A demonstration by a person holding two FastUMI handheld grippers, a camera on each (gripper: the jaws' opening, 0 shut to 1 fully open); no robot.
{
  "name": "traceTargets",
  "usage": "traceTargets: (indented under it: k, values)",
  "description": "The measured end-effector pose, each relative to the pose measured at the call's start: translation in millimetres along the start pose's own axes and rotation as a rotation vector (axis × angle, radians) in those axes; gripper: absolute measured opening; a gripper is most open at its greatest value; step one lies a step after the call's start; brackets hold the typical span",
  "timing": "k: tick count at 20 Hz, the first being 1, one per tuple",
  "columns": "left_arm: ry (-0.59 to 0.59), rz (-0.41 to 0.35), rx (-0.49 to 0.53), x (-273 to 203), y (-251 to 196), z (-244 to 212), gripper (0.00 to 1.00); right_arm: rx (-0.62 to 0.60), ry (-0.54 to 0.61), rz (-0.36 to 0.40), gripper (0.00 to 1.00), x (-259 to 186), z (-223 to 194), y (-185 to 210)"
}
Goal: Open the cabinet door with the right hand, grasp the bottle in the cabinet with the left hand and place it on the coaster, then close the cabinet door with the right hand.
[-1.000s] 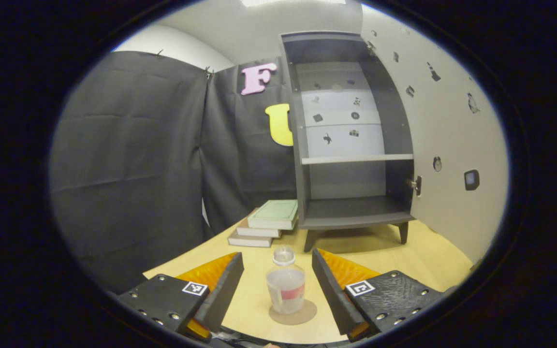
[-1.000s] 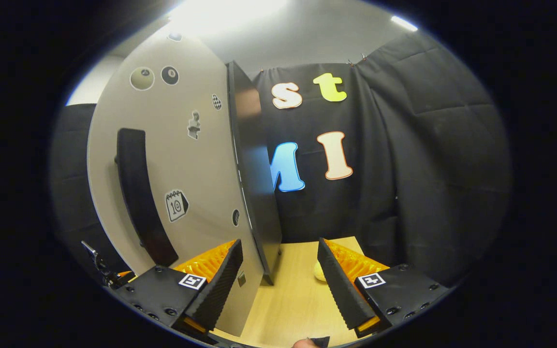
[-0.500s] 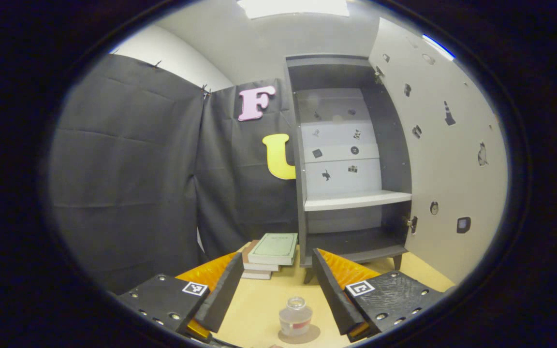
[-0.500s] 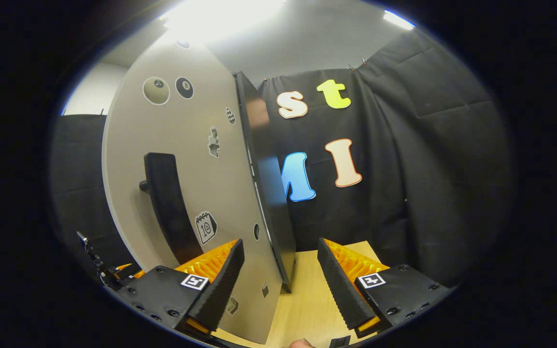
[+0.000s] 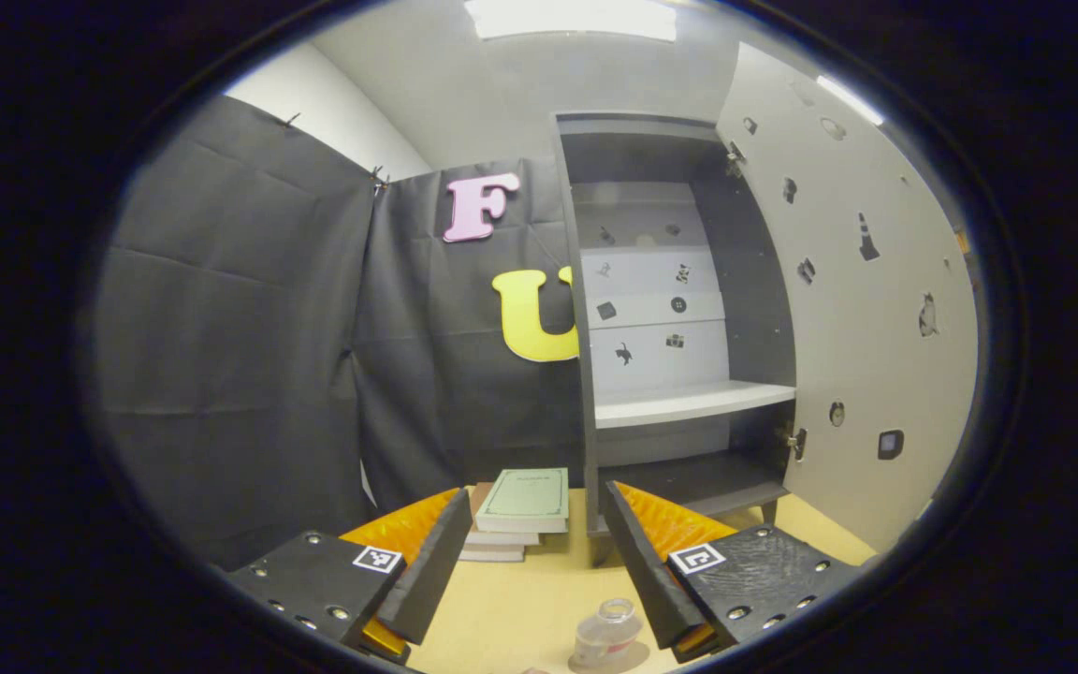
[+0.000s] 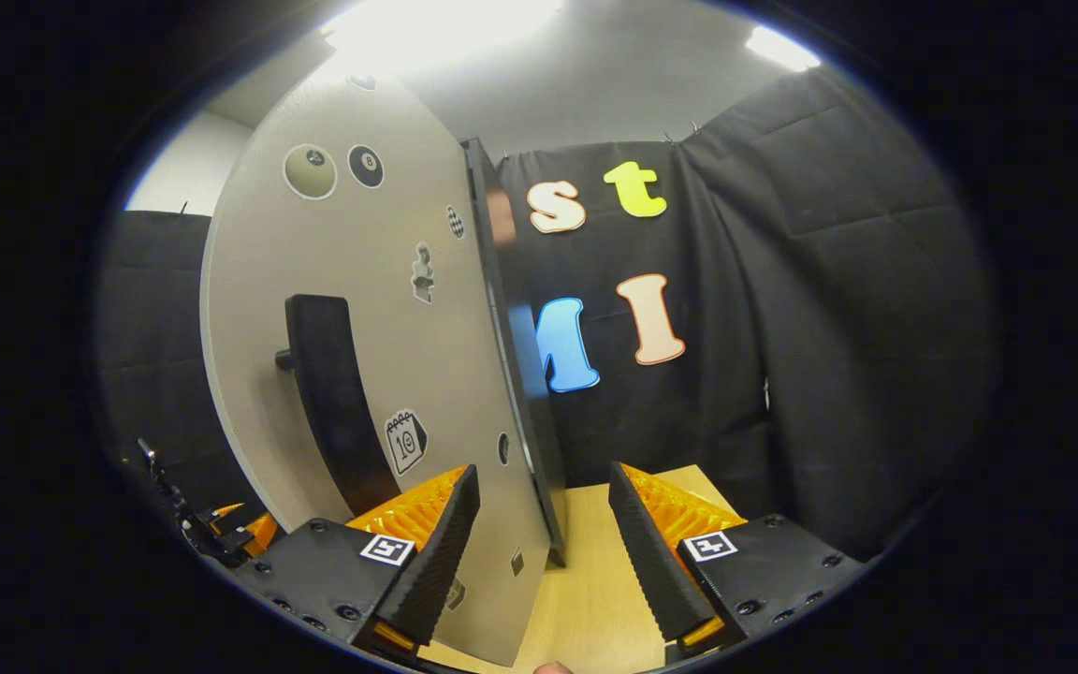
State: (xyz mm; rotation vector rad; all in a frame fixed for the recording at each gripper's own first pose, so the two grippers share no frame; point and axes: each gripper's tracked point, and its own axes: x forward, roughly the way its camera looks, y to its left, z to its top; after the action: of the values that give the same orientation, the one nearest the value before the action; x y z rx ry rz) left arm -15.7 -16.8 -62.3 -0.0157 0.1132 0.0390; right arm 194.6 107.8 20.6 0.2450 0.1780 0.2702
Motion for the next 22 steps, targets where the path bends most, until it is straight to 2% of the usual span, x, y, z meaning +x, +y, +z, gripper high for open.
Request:
traceTargets:
  k: [13, 14, 15, 17, 18, 19, 20, 21, 22]
  values:
    - [-0.002, 0.015, -0.025, 5.9, 67.9, -10.2, 0.88, -0.028, -0.005, 0.077, 0.89, 31.8, -7.5, 90.8]
    - [-0.004, 0.017, -0.024, 6.2, 71.8, -10.2, 0.86, -0.029, -0.006, 0.086, 0.82, 33.4, -8.5, 97.7]
    - [-0.004, 0.02, -0.026, 5.1, 75.7, -10.6, 0.88, -0.029, -0.007, 0.094, 0.89, 36.8, -9.7, 103.0]
    - [-0.001, 0.026, -0.028, 3.8, 85.8, -12.0, 0.88, -0.032, -0.01, 0.111, 0.89, 44.1, -11.7, 115.4]
    - [0.0, 0.03, -0.029, 3.7, 90.8, -12.3, 0.9, -0.033, -0.008, 0.12, 0.82, 47.9, -12.3, 122.7]
    - [0.002, 0.034, -0.029, 3.0, 96.4, -13.9, 0.9, -0.034, -0.008, 0.125, 0.82, 52.7, -14.4, 127.4]
    - [0.002, 0.038, -0.028, 2.6, 101.7, -13.8, 0.9, -0.033, -0.01, 0.132, 0.9, 56.8, -14.3, 134.0]
    - [0.003, 0.043, -0.025, 3.0, 106.1, -14.7, 0.89, -0.031, -0.01, 0.14, 0.85, 62.3, -15.8, 140.1]
    - [0.003, 0.048, -0.022, 2.1, 112.4, -14.7, 0.87, -0.029, -0.01, 0.15, 0.85, 66.6, -16.3, 147.8]
